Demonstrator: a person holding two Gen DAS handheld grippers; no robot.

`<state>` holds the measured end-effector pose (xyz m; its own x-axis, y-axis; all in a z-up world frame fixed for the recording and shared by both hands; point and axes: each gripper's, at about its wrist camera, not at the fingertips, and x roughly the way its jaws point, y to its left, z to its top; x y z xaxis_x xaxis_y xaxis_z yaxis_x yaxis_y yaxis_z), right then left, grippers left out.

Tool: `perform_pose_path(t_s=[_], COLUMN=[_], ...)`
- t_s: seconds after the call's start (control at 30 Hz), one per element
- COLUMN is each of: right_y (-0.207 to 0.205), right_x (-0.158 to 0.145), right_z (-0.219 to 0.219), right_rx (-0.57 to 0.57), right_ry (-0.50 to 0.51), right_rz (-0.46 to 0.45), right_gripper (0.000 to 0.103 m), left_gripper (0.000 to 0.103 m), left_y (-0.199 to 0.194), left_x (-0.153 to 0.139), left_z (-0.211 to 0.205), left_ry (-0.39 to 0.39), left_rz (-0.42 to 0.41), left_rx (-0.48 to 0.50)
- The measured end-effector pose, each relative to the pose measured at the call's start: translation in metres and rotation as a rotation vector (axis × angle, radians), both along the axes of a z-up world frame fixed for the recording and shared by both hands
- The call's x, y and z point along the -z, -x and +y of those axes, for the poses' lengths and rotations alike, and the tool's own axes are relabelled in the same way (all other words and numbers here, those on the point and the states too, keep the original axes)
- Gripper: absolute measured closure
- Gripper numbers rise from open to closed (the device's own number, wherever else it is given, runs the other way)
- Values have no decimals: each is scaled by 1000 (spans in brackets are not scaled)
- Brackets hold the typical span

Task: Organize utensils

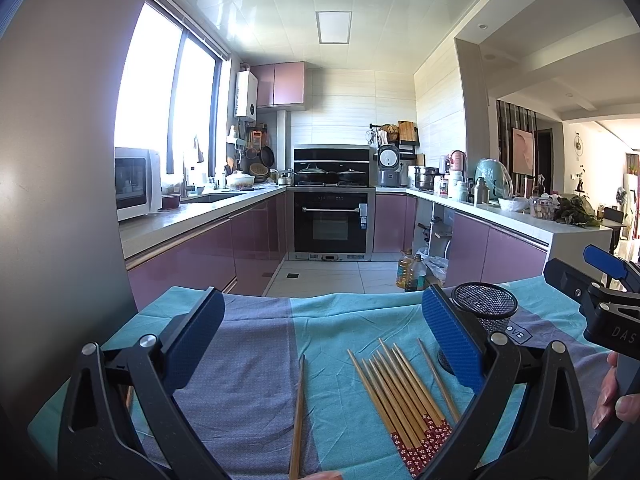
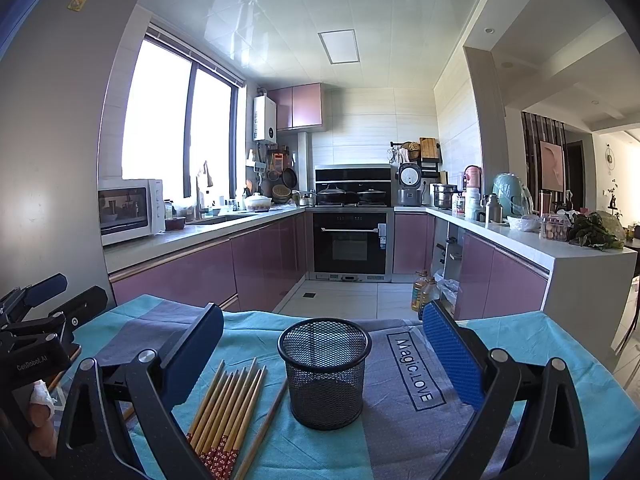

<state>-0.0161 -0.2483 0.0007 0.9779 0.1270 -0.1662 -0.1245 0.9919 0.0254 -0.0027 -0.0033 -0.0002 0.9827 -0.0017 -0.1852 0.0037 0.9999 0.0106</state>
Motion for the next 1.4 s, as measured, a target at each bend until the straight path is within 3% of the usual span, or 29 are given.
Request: perform_pose_path(t_s=[1.4], right_y=[1], right_x=[-2], right_z=[-3], right_rx=[10], right_ry=[-7], right_rz=[-6], right_gripper=[6], left_gripper=[6], left_y=[-1], left_x=[-3], left_z=[-1], left_ry=[2], left_rz=[0], left_rx=[3])
